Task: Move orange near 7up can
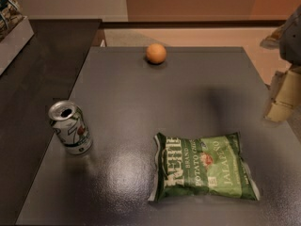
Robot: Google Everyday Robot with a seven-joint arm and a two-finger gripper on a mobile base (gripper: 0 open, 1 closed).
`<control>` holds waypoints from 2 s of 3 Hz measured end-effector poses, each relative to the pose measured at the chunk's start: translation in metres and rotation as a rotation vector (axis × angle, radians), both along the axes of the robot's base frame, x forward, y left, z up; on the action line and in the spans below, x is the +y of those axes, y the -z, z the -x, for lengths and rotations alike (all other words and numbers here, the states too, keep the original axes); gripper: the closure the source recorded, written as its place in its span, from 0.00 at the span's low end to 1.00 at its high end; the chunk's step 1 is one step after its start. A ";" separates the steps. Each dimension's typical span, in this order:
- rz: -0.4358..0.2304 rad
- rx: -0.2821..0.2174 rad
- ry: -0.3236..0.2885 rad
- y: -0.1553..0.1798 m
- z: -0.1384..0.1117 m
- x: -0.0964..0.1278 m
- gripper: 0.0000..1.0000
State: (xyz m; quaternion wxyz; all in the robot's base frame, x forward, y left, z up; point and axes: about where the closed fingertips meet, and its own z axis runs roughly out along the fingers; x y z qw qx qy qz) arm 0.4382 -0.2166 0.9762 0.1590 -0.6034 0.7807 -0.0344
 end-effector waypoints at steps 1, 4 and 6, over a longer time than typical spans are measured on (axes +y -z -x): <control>-0.002 -0.004 -0.002 -0.001 -0.001 0.001 0.00; -0.179 -0.092 -0.023 0.009 -0.076 0.021 0.00; -0.282 -0.094 -0.005 0.035 -0.146 0.055 0.00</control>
Offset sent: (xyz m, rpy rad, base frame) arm 0.0384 0.0074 -0.0014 0.1665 -0.0764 0.0249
